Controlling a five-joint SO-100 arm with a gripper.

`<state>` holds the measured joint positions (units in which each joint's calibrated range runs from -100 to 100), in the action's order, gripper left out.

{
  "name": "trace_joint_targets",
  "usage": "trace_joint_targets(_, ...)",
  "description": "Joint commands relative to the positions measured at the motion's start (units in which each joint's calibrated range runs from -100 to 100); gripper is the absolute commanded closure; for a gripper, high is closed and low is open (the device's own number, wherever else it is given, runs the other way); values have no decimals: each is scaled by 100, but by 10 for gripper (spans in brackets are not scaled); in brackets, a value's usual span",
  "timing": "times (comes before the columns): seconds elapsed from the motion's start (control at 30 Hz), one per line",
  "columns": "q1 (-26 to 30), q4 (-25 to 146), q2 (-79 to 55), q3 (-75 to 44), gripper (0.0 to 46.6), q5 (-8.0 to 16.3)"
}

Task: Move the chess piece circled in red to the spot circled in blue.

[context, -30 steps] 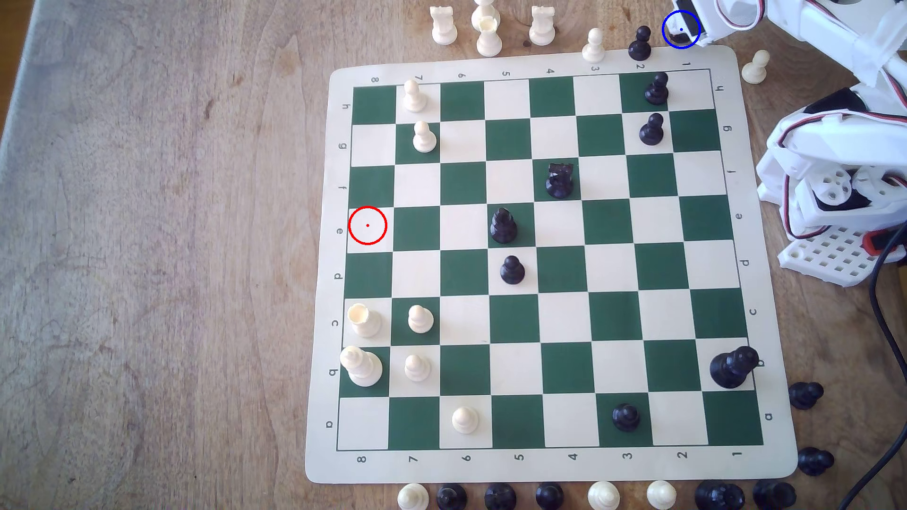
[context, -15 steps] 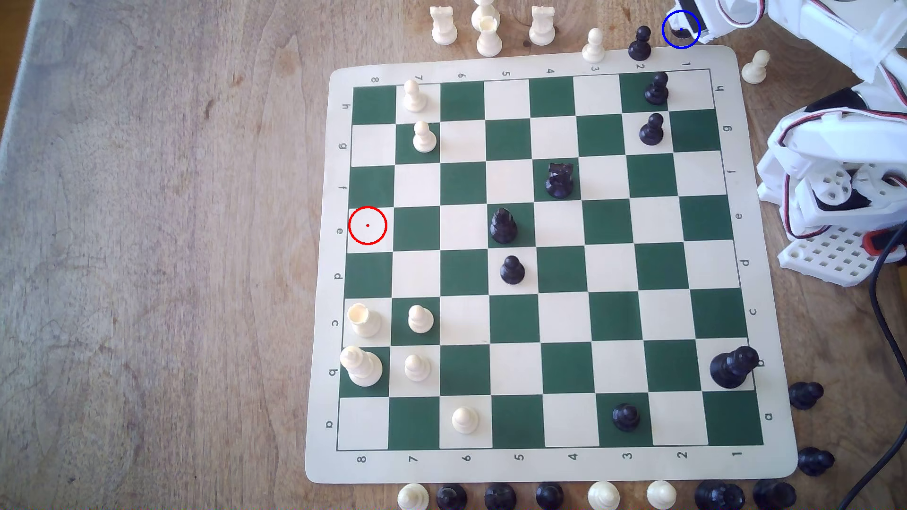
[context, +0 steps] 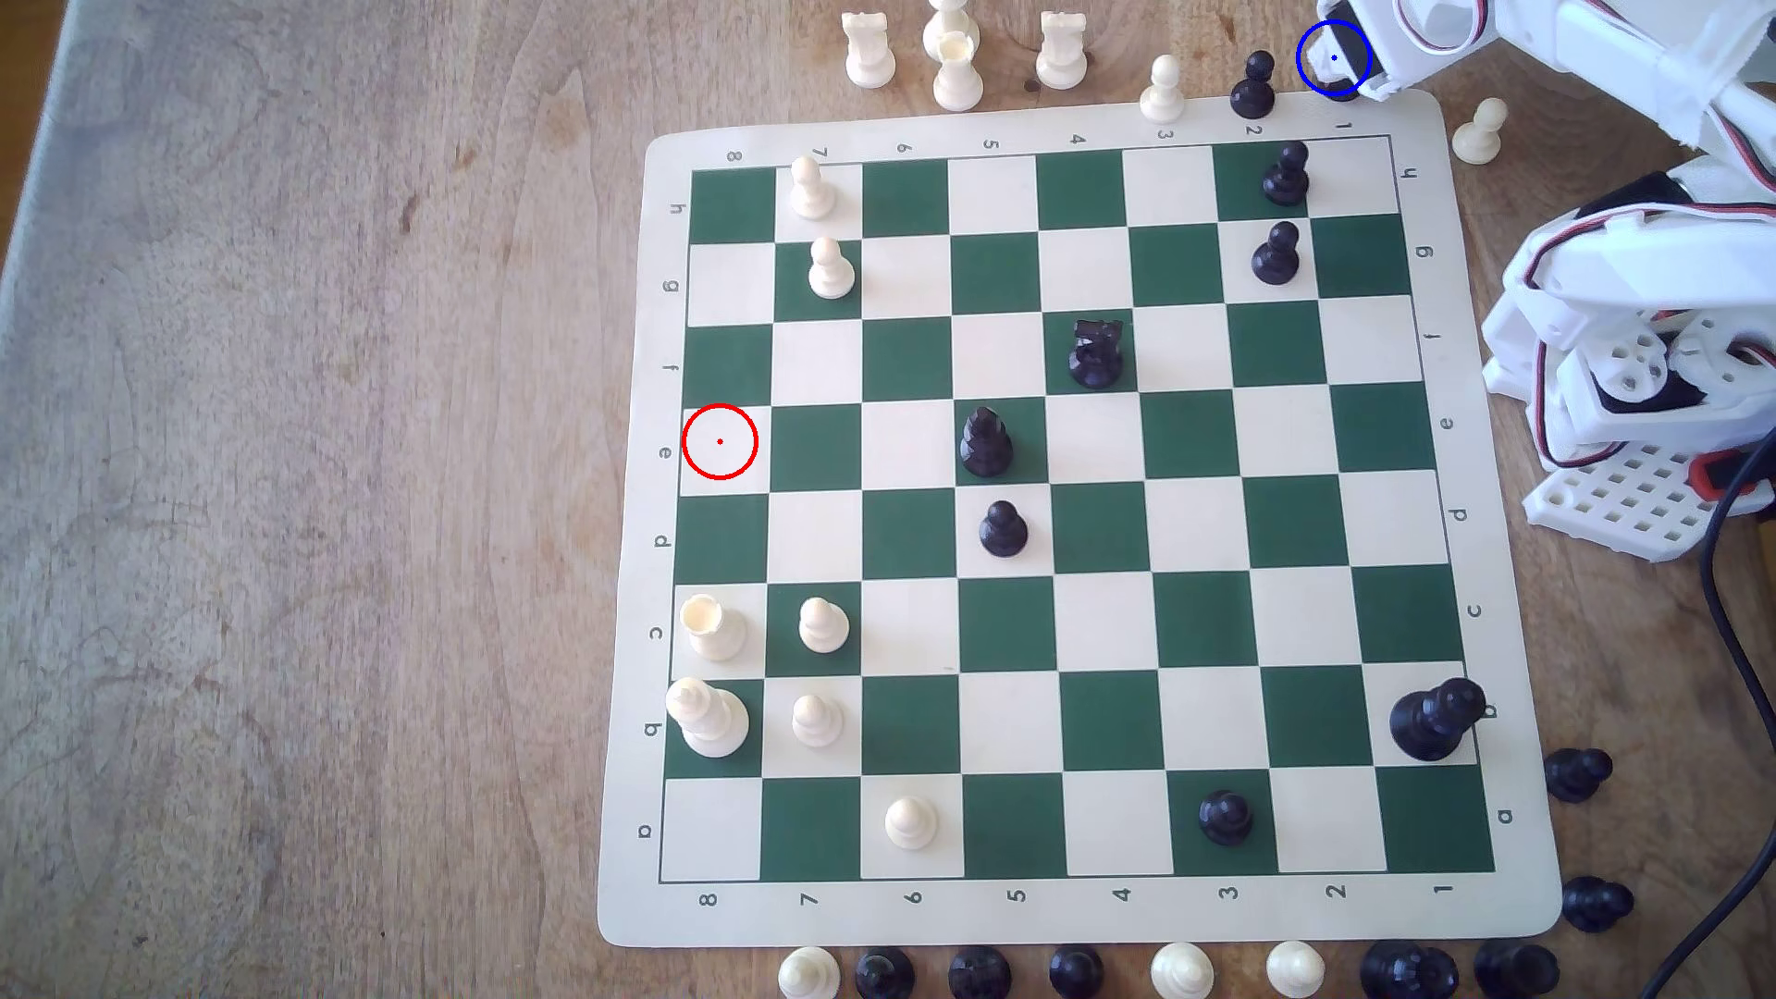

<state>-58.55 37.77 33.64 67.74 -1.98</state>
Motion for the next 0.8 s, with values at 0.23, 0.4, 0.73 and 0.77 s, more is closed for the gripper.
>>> trace_joint_targets(0.23,-30,-124,-19,-28,392,-10)
trace_joint_targets(0.4,-46,-124,32,-28,316,-15)
trace_joint_targets(0.73,-171,-50,218,-83,311,-59)
trace_joint_targets(0.77,-179,-9,269,-83,311,-68)
